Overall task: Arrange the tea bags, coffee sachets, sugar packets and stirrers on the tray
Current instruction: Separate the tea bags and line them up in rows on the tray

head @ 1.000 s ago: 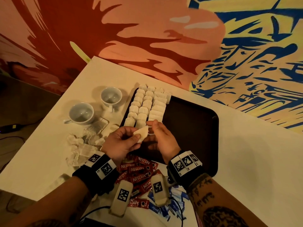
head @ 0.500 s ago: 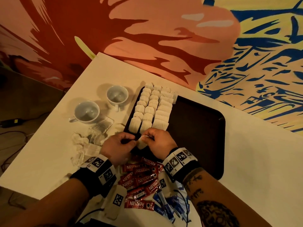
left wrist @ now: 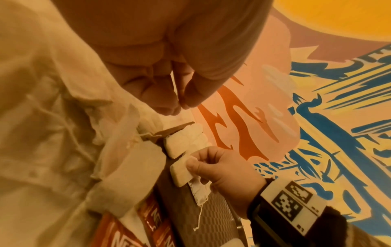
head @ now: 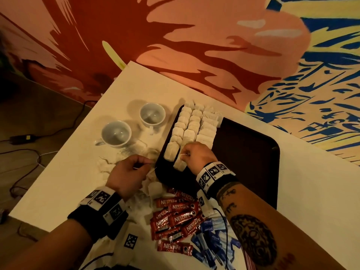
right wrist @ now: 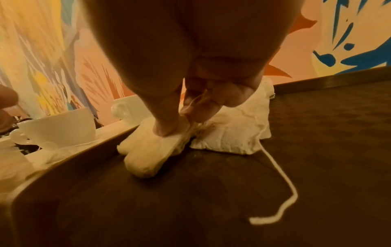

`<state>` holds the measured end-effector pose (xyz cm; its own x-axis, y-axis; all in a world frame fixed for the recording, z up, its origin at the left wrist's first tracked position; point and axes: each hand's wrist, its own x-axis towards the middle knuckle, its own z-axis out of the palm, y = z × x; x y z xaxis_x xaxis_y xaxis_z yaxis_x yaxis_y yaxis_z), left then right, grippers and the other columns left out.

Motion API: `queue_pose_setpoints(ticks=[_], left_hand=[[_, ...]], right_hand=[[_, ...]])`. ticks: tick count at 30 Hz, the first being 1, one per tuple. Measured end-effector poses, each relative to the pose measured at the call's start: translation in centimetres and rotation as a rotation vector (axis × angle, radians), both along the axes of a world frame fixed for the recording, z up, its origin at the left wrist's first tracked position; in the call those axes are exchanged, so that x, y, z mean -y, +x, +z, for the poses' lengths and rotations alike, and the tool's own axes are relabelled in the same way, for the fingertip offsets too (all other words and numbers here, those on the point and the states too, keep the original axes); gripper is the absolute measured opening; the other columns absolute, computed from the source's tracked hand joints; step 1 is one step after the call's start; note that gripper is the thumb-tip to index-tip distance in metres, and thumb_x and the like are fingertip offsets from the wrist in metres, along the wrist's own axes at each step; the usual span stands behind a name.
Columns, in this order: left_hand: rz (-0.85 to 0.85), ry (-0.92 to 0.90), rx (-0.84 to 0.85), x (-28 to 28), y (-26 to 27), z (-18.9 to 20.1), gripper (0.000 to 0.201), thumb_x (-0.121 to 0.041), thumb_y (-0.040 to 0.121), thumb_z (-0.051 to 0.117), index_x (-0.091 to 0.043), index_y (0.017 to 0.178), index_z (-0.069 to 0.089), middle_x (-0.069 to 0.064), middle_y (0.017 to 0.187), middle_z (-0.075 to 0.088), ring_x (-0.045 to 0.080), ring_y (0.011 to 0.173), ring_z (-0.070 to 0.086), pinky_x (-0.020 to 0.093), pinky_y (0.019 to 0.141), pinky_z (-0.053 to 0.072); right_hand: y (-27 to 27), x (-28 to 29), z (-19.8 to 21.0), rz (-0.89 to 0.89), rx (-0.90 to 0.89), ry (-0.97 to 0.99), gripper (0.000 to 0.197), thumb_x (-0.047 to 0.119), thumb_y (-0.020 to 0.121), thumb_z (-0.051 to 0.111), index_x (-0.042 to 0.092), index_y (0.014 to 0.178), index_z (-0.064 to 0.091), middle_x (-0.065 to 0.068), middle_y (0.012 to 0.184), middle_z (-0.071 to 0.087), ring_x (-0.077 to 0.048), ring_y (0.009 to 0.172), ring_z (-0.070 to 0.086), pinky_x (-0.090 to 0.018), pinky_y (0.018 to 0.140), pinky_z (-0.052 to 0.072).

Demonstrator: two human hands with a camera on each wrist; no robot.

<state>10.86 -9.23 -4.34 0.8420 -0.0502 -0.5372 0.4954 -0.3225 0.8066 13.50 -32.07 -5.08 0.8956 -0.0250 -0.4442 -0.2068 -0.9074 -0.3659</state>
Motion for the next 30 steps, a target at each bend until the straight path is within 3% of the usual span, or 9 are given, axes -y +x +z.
queue_pose_setpoints(ticks=[4,8,11,12,16,20,23,27,30], left_hand=[[0.041,0.071,0.034,-2.7,-0.2,-0.3,0.013,-0.02,0.091,0.066,-0.029,0.085,0.072,-0.005,0.086,0.073,0.018,0.078,0.066,0.036,0.076,0.054],[-0.111,0.306,0.066,-4.8,-0.7,-0.5,0.01,-0.024,0.088,0.068,-0.031,0.095,0.068,-0.005,0.101,0.068,0.015,0.094,0.063,0.028,0.077,0.047],[-0.371,0.595,-0.025,-5.1,-1.3,-1.0,0.043,-0.064,0.075,0.069,-0.04,0.11,0.062,-0.005,0.123,0.057,0.026,0.117,0.053,0.042,0.097,0.046],[-0.405,0.659,-0.027,-4.9,-1.6,-1.2,0.054,-0.069,0.07,0.069,-0.042,0.116,0.059,-0.004,0.132,0.051,0.029,0.122,0.047,0.047,0.102,0.044],[-0.386,0.741,0.032,-3.5,-2.6,-1.4,0.07,-0.062,0.073,0.072,-0.042,0.134,0.047,0.0,0.15,0.029,0.035,0.13,0.033,0.049,0.106,0.039],[-0.401,0.725,0.051,-2.9,-1.9,-2.2,0.058,-0.047,0.082,0.07,-0.038,0.135,0.048,0.004,0.151,0.027,0.038,0.131,0.034,0.046,0.108,0.037],[-0.407,0.653,0.112,-2.6,-1.1,-2.5,0.043,-0.033,0.085,0.07,-0.03,0.126,0.059,0.004,0.142,0.04,0.035,0.124,0.046,0.042,0.106,0.039],[-0.493,0.685,0.173,-2.0,-0.6,-1.9,0.026,-0.031,0.094,0.059,-0.021,0.118,0.061,0.008,0.12,0.055,0.031,0.109,0.056,0.037,0.091,0.044],[-0.461,0.672,0.2,-2.2,-0.6,-1.2,0.018,-0.028,0.095,0.058,-0.015,0.107,0.059,0.012,0.109,0.061,0.028,0.094,0.056,0.032,0.078,0.04]], right_hand=[[-0.3,0.1,-0.4,-0.051,0.011,0.017,0.021,0.033,0.094,0.064,0.022,0.112,0.066,-0.001,0.118,0.056,-0.021,0.106,0.059,-0.031,0.09,0.048],[-1.7,0.1,-0.4,-0.149,0.068,0.05,0.037,0.036,0.094,0.063,0.023,0.128,0.057,0.001,0.132,0.045,-0.022,0.111,0.058,-0.031,0.095,0.047],[-3.3,-0.2,-0.1,-0.178,0.133,0.087,0.04,0.038,0.095,0.059,0.024,0.133,0.054,0.003,0.137,0.041,-0.021,0.116,0.055,-0.034,0.099,0.048],[-3.9,-0.3,0.1,-0.178,0.151,0.105,0.04,0.038,0.095,0.058,0.024,0.133,0.054,0.004,0.137,0.041,-0.02,0.116,0.055,-0.035,0.1,0.049],[-6.7,-0.7,0.9,-0.164,0.205,0.183,0.038,0.035,0.095,0.059,0.026,0.132,0.055,0.008,0.134,0.042,-0.014,0.114,0.054,-0.033,0.099,0.049],[-9.5,-0.9,1.9,-0.124,0.203,0.239,0.035,0.035,0.096,0.059,0.028,0.13,0.055,0.012,0.132,0.042,-0.007,0.101,0.053,-0.024,0.092,0.048],[-10.9,-0.9,1.9,-0.105,0.188,0.272,0.034,0.034,0.096,0.059,0.029,0.129,0.056,0.014,0.131,0.042,-0.005,0.099,0.055,-0.025,0.093,0.05],[-11.8,-0.7,1.5,-0.112,0.174,0.309,0.033,0.033,0.096,0.06,0.03,0.128,0.056,0.017,0.131,0.041,-0.003,0.092,0.057,-0.027,0.091,0.053],[-12.1,-0.4,1.5,-0.13,0.176,0.341,0.032,0.034,0.095,0.06,0.032,0.127,0.056,0.02,0.129,0.04,-0.003,0.089,0.058,-0.026,0.088,0.053]])
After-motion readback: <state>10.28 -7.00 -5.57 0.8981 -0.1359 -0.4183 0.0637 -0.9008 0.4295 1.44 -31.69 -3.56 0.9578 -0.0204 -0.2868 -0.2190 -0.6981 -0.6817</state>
